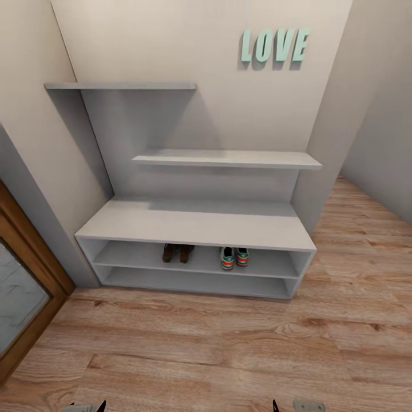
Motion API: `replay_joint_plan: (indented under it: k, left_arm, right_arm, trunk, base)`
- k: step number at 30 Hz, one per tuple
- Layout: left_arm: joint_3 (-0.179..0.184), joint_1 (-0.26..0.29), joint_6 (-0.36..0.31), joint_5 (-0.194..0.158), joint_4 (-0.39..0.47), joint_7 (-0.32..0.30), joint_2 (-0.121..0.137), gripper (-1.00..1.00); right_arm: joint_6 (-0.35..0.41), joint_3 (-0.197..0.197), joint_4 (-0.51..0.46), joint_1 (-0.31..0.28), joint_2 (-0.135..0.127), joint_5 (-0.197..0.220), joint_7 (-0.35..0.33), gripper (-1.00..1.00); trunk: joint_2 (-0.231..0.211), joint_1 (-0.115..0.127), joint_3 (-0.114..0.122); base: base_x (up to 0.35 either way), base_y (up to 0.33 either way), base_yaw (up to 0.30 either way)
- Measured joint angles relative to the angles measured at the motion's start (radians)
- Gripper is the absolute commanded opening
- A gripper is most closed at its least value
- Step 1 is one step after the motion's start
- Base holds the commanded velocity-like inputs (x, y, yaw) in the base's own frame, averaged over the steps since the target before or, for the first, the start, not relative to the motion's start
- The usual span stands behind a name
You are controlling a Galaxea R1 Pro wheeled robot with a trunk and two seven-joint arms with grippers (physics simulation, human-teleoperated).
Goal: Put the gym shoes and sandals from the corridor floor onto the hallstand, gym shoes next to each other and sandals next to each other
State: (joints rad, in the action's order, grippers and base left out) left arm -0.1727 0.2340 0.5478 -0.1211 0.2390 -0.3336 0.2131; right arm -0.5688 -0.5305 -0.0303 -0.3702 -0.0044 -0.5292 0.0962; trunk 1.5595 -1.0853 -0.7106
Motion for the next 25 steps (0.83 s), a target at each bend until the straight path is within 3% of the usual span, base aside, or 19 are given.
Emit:
replay_joint_plan:
  k: [25]
  left_arm:
    - [0.003, 0.0, 0.002, 0.0, -0.002, 0.0, -0.002, 1.0]
  right_arm:
    - [0.0, 0.0, 0.0, 0.001, 0.0, 0.0, 0.0, 1.0]
  trunk:
    - [0.0, 0.0, 0.0]
  base:
    - [0.0, 0.0, 0.0]
